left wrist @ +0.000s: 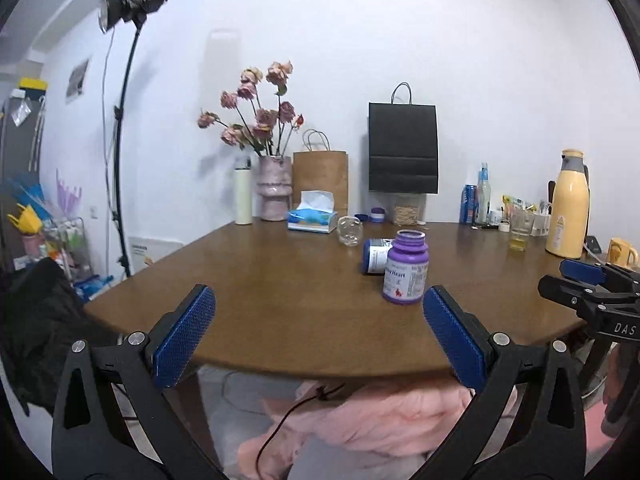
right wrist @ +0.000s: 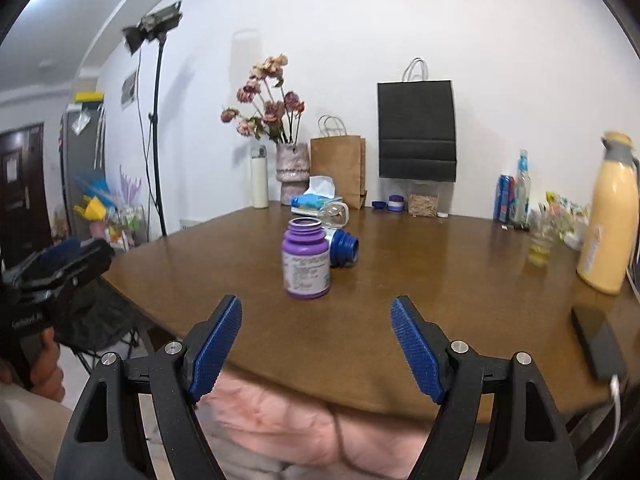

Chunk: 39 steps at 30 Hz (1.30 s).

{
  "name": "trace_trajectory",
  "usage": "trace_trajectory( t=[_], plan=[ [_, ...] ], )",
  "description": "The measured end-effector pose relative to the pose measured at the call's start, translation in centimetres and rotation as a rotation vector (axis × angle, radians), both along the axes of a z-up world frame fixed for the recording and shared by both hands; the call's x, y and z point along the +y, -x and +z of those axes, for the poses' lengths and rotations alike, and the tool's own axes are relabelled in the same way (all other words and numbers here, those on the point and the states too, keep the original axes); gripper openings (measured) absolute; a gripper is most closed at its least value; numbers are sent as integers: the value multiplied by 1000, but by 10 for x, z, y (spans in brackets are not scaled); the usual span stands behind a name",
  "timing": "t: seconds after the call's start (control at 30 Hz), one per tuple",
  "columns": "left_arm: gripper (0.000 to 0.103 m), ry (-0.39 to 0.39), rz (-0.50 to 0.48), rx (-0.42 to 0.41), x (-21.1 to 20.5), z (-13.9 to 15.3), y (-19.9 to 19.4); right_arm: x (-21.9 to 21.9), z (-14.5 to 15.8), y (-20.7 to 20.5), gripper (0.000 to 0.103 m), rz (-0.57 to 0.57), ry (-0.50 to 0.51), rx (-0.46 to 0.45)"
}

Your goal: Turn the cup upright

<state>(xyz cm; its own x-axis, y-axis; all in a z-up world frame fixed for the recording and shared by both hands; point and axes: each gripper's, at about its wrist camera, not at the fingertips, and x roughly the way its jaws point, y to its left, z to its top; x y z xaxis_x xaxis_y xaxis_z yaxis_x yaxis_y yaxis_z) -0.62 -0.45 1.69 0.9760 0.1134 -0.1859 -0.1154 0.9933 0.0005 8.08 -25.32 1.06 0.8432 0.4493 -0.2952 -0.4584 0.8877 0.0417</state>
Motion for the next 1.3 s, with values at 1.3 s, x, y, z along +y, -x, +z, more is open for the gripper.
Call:
trace_trajectory(
  t=[1.3],
  plan=[
    [103, -19, -28, -45, -5, 7, 7, 9, -2, 25, 82, -21, 12, -4]
  ],
)
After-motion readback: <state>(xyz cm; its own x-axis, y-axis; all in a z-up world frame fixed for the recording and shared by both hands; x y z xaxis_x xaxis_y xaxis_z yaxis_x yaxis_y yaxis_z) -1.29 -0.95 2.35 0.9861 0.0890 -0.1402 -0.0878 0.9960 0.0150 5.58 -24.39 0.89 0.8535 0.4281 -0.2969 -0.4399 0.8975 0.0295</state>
